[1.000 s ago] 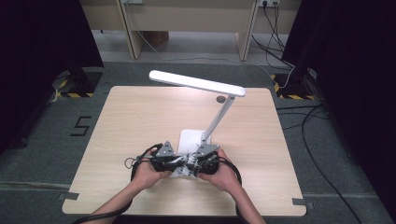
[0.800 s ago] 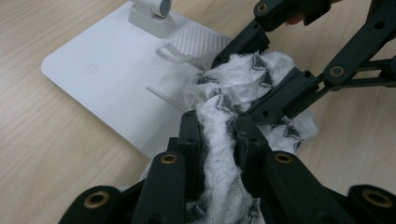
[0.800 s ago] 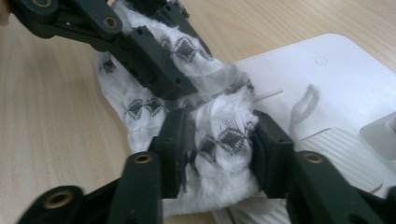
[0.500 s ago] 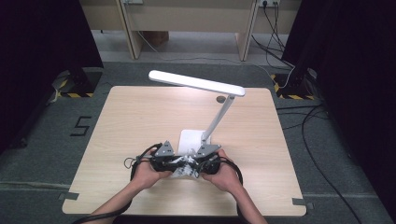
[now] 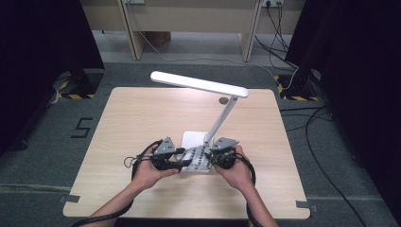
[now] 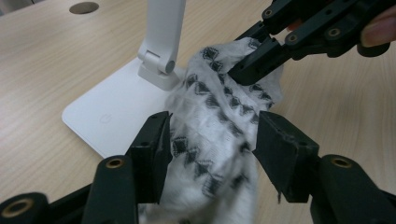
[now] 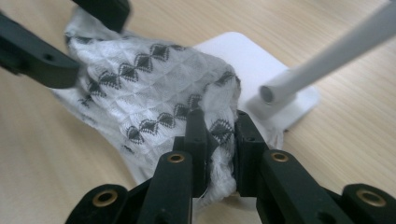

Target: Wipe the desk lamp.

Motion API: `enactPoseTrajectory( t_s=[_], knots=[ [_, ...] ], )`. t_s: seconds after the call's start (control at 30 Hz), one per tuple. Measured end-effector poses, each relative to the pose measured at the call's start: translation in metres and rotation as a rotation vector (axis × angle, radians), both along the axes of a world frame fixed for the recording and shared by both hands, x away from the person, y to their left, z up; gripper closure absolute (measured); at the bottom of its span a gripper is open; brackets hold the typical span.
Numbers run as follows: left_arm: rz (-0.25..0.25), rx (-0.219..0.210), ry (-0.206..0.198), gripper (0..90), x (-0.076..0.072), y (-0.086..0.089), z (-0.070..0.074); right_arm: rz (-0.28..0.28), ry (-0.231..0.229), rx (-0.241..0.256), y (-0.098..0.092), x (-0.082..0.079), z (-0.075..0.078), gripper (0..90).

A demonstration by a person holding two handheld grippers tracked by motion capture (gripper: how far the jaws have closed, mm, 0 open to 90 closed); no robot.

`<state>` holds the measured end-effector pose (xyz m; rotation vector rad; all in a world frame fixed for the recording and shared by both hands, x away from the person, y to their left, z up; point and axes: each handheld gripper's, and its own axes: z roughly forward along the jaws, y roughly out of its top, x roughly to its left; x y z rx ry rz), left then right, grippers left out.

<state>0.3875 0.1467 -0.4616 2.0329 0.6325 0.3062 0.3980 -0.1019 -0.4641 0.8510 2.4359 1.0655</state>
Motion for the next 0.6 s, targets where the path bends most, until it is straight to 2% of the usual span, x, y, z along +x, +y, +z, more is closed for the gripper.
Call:
enactPoseTrajectory(
  t_s=[0.1,0.2,0.3,0.4,0.5,0.6],
  knots=[
    [0.024,-0.02,-0.014,45.7,0.002,0.004,0.004,-0.046,0.001,-0.008,-0.006,0.005,-0.002,79.8],
    [0.064,-0.033,-0.011,51.1,0.005,0.009,0.003,-0.076,0.008,-0.016,-0.008,0.008,-0.004,79.8],
    [0.122,-0.007,0.001,61.3,0.012,0.012,-0.003,-0.1,0.024,-0.031,-0.008,0.011,-0.008,79.7],
    [0.17,0.021,0.027,68.4,0.018,0.014,-0.012,-0.097,0.036,-0.058,-0.007,0.011,-0.012,79.7],
    [0.18,0.045,0.043,72.4,0.022,0.013,-0.02,-0.088,0.05,-0.073,-0.008,0.009,-0.012,79.8],
    [0.166,0.064,0.047,73.3,0.023,0.008,-0.026,-0.065,0.064,-0.091,-0.009,0.004,-0.009,79.8]
  ],
)
